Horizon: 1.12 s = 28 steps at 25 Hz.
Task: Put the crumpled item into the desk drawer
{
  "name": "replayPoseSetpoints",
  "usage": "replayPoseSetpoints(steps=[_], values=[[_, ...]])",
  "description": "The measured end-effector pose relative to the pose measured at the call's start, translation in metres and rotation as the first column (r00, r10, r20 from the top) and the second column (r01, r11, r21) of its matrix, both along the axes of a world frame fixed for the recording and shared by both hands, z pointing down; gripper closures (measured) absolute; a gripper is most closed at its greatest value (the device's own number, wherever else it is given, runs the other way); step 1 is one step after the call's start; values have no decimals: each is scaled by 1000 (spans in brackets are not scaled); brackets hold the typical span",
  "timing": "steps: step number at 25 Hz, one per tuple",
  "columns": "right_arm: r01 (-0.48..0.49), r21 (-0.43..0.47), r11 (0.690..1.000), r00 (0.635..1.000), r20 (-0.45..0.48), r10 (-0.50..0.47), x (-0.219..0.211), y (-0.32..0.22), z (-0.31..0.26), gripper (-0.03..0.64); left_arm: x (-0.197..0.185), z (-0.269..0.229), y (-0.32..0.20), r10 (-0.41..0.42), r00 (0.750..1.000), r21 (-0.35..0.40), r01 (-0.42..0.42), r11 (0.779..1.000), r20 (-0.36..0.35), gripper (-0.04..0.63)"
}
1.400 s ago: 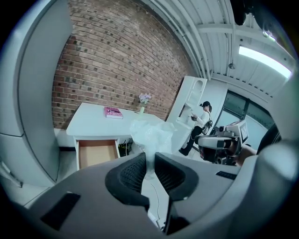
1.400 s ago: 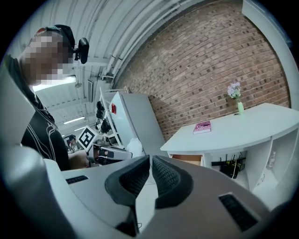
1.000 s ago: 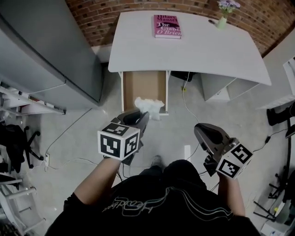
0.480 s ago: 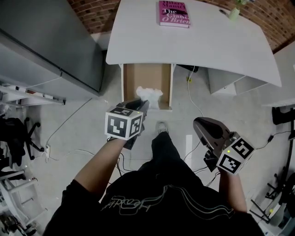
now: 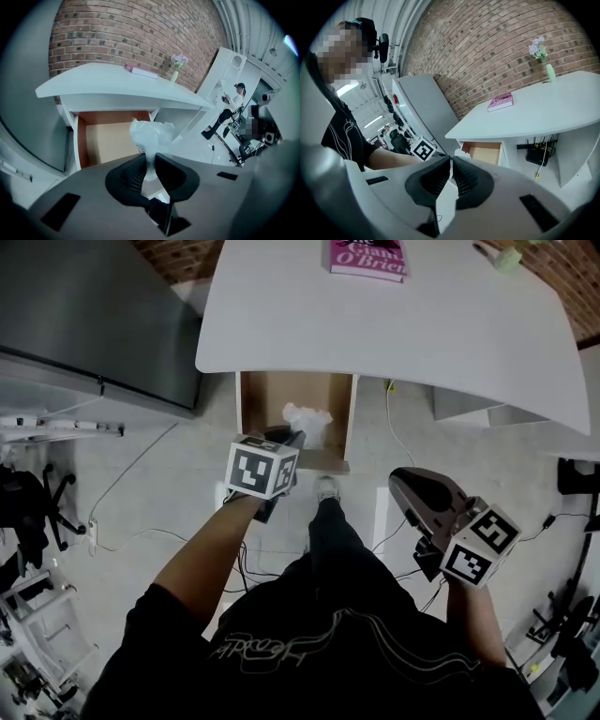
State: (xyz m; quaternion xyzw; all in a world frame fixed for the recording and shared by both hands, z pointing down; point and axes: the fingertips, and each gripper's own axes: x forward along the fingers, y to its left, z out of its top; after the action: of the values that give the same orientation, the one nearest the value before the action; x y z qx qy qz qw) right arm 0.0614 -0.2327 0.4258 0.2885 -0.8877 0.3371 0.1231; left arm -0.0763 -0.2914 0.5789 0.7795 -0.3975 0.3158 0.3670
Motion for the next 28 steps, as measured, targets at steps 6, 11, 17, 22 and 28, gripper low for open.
replayPoseSetpoints(steps=[6,11,17,22,28], values=[[32,-30,999,999,-40,-33,1,-32,25,569,-1,48,-24,40,997,-70,-35,997,63,528],[76,-43,996,993,-82,-80,-2,-45,51,569,-10,85,-47,56,989,-91,-44,995,135,526],[98,-62,993,990,-91,-104,-4,-54,74,569,-10,126,-59,91,985,-140,-70,988,149,525],[106,-100,989,990,-82,-115,-2,-53,96,569,-15,159,-65,121,977,-188,-87,978,176,522],[110,-147,983,991,-56,-119,-3,-46,126,569,-19,190,-68,135,975,-244,-89,966,179,517]])
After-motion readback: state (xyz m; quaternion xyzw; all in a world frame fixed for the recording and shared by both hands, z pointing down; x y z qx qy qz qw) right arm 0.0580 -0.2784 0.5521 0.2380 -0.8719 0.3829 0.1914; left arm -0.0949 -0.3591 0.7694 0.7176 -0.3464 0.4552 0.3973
